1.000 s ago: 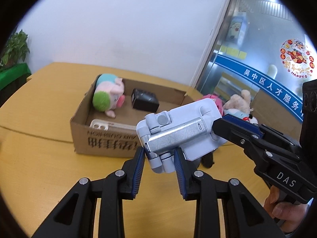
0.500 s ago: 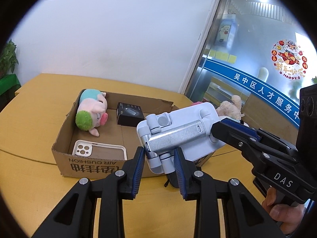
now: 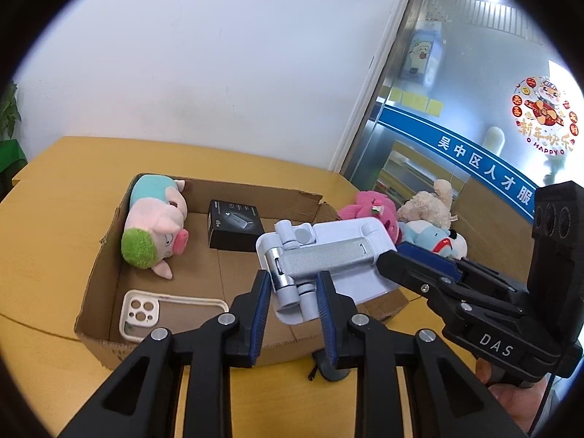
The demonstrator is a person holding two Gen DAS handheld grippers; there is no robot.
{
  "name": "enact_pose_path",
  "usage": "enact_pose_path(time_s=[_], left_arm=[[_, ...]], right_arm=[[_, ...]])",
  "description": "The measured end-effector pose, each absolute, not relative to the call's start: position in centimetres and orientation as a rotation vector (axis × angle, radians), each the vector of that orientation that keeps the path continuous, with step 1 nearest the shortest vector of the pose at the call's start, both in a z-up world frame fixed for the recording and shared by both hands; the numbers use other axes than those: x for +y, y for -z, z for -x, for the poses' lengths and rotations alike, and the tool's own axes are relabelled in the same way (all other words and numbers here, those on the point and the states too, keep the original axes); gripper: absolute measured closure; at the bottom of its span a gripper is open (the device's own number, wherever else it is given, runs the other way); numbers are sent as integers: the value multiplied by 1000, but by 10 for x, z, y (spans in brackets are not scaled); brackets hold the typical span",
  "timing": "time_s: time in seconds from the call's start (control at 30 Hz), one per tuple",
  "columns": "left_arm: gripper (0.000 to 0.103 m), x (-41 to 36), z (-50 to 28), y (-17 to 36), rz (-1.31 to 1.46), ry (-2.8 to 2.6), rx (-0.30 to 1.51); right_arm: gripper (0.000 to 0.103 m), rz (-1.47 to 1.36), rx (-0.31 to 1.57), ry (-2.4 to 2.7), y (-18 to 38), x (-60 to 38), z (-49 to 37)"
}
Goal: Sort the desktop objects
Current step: 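Lift the phone stand with the left tool and lower it into the box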
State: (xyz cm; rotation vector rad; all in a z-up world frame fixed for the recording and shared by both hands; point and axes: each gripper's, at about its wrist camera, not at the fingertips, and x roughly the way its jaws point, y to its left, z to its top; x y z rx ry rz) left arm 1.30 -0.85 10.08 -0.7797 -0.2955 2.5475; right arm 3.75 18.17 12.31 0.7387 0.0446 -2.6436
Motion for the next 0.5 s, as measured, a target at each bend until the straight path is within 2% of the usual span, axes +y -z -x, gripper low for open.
enact_pose_path(time_s=[0.17,0.5], left_arm=[[80,-2,28,-94,828,-2541,-255],[80,-2,105,-72,962,-2485,-298]], right_arm=[[71,-819,-39,2601,-108,192,9],[71,-1001,-112,2537,-84,200,102]])
